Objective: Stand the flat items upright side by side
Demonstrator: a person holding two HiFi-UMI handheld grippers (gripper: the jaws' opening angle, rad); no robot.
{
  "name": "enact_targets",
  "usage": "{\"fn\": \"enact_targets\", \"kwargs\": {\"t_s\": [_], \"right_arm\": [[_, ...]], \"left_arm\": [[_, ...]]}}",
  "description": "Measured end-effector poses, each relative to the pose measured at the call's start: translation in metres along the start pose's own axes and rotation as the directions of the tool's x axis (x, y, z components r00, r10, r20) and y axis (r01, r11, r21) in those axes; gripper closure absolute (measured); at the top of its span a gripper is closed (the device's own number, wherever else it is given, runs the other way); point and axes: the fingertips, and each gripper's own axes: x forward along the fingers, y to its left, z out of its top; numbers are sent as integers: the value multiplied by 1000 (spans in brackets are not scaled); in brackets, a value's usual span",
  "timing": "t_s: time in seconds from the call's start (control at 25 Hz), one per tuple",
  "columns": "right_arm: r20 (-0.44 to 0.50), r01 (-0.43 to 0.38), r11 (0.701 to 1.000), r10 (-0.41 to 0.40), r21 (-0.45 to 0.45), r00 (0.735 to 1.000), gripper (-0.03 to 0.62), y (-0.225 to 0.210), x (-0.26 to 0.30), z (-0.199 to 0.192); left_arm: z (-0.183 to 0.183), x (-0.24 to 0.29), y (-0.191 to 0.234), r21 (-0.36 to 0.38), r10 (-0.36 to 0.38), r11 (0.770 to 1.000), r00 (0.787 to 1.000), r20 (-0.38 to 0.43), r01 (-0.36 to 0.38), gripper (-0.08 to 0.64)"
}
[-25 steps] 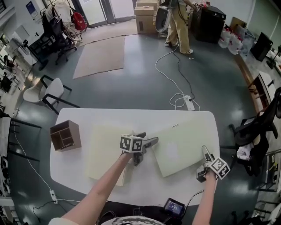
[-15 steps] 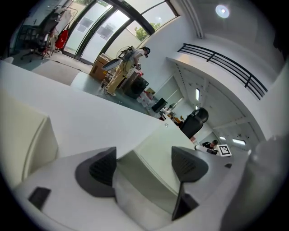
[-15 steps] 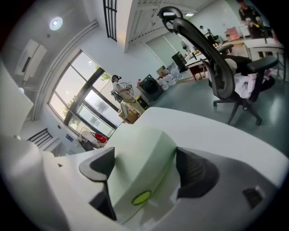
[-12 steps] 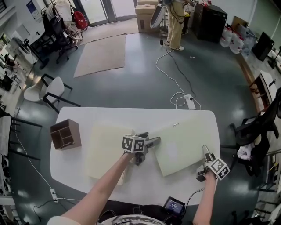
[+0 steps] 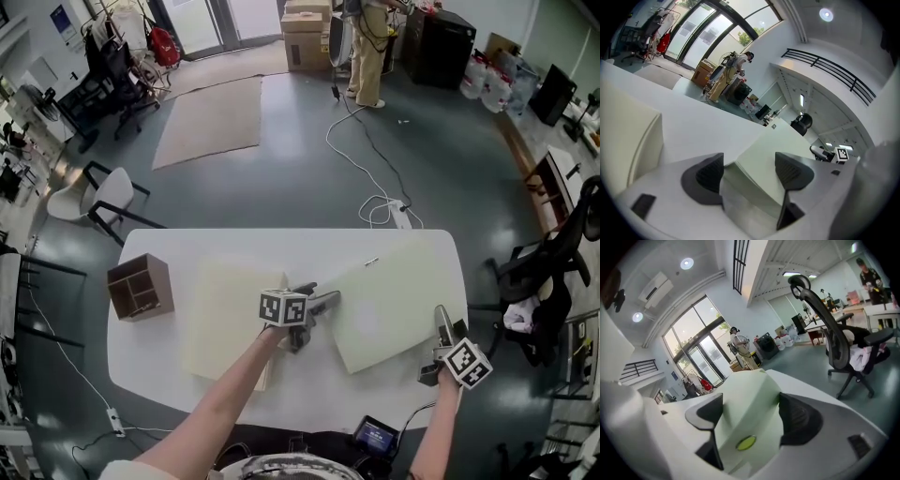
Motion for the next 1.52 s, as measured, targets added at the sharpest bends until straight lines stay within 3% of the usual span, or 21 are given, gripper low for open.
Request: {"fn": "enact_targets", "kwargs": {"t_s": [0.28, 0.64, 0.88, 1.0, 1.16, 1.28, 1.52], "right_arm": [[98, -9, 979, 29, -201, 995, 224, 51, -44, 21], [196, 0, 916, 87, -402, 977, 265, 137, -110, 22], [234, 24, 887, 96, -461, 968, 284, 182, -143, 7], [246, 6, 877, 128, -480, 961, 305, 205, -159, -3], [253, 2, 854, 152, -521, 955, 320, 232, -171, -16], [250, -4, 842, 165, -540, 954, 326, 249, -179, -24], [242, -26, 820, 199, -572, 950, 331, 273, -191, -39]], "left_arm": [[-12, -17, -11, -24, -62, 998, 998, -1, 62, 227], [-16, -42, -10, 2, -49, 999, 999, 7, 49, 255], [-20, -56, -5, 2, -69, 998, 998, 5, 69, 264], [-17, -62, -11, 45, -87, 995, 996, 12, 87, 388], [-17, -68, -13, 124, -63, 990, 998, -13, 64, 440], [-22, -76, -19, 172, -79, 982, 996, -31, 83, 436], [-25, -102, -49, 206, -184, 962, 983, 5, 179, 331]]}}
